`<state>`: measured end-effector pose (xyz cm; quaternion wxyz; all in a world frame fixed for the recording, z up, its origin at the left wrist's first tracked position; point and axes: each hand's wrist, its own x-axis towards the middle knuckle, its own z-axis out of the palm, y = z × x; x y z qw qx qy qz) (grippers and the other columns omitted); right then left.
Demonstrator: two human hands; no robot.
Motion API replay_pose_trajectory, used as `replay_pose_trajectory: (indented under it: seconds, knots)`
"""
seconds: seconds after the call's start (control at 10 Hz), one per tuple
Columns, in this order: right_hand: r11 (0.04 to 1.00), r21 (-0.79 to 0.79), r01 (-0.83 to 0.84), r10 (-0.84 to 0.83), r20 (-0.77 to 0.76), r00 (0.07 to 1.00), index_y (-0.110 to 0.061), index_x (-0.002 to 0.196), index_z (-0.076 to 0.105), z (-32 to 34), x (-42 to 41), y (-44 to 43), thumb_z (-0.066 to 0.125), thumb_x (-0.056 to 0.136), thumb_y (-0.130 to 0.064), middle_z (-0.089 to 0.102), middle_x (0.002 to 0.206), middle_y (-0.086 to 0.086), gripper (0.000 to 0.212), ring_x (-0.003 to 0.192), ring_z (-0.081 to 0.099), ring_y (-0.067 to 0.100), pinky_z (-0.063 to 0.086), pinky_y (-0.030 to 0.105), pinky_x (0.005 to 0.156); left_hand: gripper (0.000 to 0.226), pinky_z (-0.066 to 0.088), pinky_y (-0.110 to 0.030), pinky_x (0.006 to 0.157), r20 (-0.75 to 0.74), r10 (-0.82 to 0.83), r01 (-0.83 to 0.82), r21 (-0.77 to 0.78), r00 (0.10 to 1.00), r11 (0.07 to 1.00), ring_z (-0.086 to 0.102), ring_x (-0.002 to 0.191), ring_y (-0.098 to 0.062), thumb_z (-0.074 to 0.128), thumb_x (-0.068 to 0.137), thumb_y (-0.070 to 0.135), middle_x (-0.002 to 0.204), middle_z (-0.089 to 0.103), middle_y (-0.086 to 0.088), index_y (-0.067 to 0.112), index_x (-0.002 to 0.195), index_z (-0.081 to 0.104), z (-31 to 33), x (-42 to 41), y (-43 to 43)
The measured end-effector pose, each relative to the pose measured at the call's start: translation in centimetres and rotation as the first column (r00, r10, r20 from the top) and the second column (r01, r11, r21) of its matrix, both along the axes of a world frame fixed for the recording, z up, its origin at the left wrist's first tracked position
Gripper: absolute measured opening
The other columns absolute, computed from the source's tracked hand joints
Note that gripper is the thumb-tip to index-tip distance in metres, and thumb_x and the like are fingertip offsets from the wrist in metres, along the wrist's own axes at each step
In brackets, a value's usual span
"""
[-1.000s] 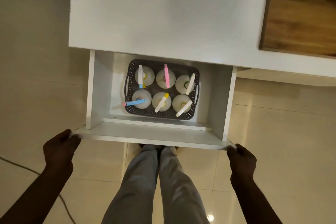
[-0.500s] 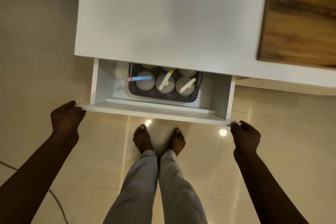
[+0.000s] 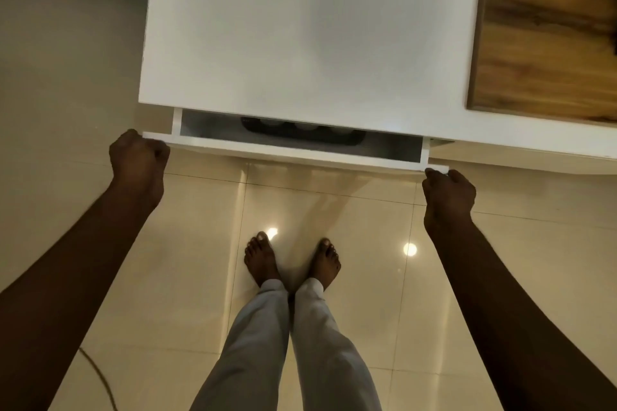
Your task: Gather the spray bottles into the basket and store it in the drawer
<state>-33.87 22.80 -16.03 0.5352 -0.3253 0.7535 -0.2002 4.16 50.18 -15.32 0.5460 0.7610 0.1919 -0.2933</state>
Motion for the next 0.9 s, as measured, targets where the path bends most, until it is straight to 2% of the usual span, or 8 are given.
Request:
replay_pose_trajectory:
  seconds: [0.1, 0.2, 0.3, 0.4, 0.6, 0.7, 0.8, 0.9]
  knots:
    - [1.0, -0.011, 0.004, -0.004, 0.028, 1.0, 0.011, 0.127, 0.063, 0.3, 1.3, -1.0, 0.066, 0.095, -0.005, 0.065, 0.083, 0.004, 0.036, 0.071, 0.057, 0.01, 0.055, 0.042, 0.102, 0.028, 0.055, -0.022, 0.09, 0.008, 0.039, -0.038, -0.054, 0.999, 0.998, 0.057, 0.083, -0.012, 0.049, 0.095, -0.013, 0.085, 0.056, -0.004, 0.011, 0.081, 0.05, -0.2, 0.4, -1.3]
    - [0.999, 0.003, 0.036, -0.037, 0.087, 0.996, 0.005, 0.118, 0.065, 1.1, 2.8, -1.6, 0.061, 0.097, -0.004, 0.07, 0.095, 0.008, 0.023, 0.068, 0.059, 0.006, 0.051, 0.043, 0.11, 0.026, 0.053, -0.031, 0.106, 0.022, 0.023, -0.022, -0.057, 0.999, 0.998, 0.06, 0.094, -0.016, 0.05, 0.092, -0.016, 0.089, 0.062, -0.006, 0.008, 0.083, 0.056, 0.0, 0.4, -2.9]
    - [0.982, 0.033, 0.188, -0.19, 0.299, 0.935, 0.002, 0.1, 0.062, 2.1, 4.1, -1.6, 0.061, 0.096, 0.011, 0.07, 0.101, 0.018, 0.009, 0.096, 0.072, 0.022, 0.05, 0.042, 0.113, 0.026, 0.056, -0.026, 0.097, -0.032, 0.091, -0.094, -0.11, 0.995, 0.989, 0.057, 0.089, -0.018, 0.051, 0.087, -0.015, 0.081, 0.058, -0.007, 0.007, 0.078, 0.061, 0.8, 0.5, -4.1]
    - [0.969, 0.057, 0.239, -0.242, 0.373, 0.896, 0.008, 0.113, 0.063, 2.2, 4.9, -1.7, 0.057, 0.098, 0.011, 0.062, 0.136, 0.033, 0.017, 0.133, 0.061, 0.037, 0.051, 0.039, 0.113, 0.029, 0.055, -0.024, 0.081, -0.082, 0.113, -0.125, -0.156, 0.99, 0.98, 0.056, 0.074, -0.019, 0.052, 0.082, -0.016, 0.074, 0.057, -0.006, 0.007, 0.069, 0.062, 1.0, 0.6, -5.3]
    - [0.972, 0.083, 0.219, -0.234, 0.389, 0.891, 0.014, 0.13, 0.061, 2.1, 5.5, -1.8, 0.062, 0.094, 0.011, 0.067, 0.132, 0.025, 0.037, 0.13, 0.064, 0.032, 0.053, 0.037, 0.11, 0.02, 0.053, -0.026, 0.081, -0.146, 0.163, -0.188, -0.174, 0.976, 0.967, 0.055, 0.083, -0.024, 0.048, 0.087, -0.015, 0.088, 0.058, -0.01, 0.001, 0.084, 0.06, 1.5, 0.2, -6.7]
    - [0.977, 0.099, 0.189, -0.213, 0.388, 0.897, 0.004, 0.118, 0.062, 2.2, 5.5, -1.4, 0.059, 0.096, 0.008, 0.067, 0.113, 0.016, 0.022, 0.133, 0.062, 0.032, 0.052, 0.036, 0.111, 0.021, 0.053, -0.024, 0.075, -0.17, 0.142, -0.167, -0.14, 0.975, 0.976, 0.056, 0.084, -0.022, 0.046, 0.092, -0.01, 0.09, 0.059, -0.008, 0.002, 0.086, 0.062, 1.6, -0.4, -6.7]
    - [0.984, 0.085, 0.154, -0.175, 0.385, 0.906, 0.011, 0.13, 0.059, 3.5, 6.0, -0.7, 0.06, 0.098, 0.004, 0.066, 0.109, 0.013, 0.032, 0.121, 0.066, 0.028, 0.054, 0.033, 0.105, 0.019, 0.053, -0.023, 0.08, -0.138, 0.114, -0.129, -0.103, 0.984, 0.986, 0.055, 0.086, -0.018, 0.049, 0.096, -0.003, 0.096, 0.058, -0.004, 0.002, 0.105, 0.065, 2.7, -1.1, -7.2]
    - [0.991, 0.087, 0.1, -0.127, 0.414, 0.901, 0.003, 0.139, 0.056, 6.5, 6.2, 1.5, 0.062, 0.098, 0.002, 0.065, 0.115, 0.011, 0.042, 0.122, 0.063, 0.027, 0.053, 0.036, 0.106, 0.024, 0.055, -0.027, 0.089, -0.127, 0.042, -0.047, -0.042, 0.991, 0.998, 0.056, 0.09, -0.016, 0.055, 0.098, 0.007, 0.094, 0.056, 0.001, 0.01, 0.12, 0.064, 5.2, -2.9, -7.1]
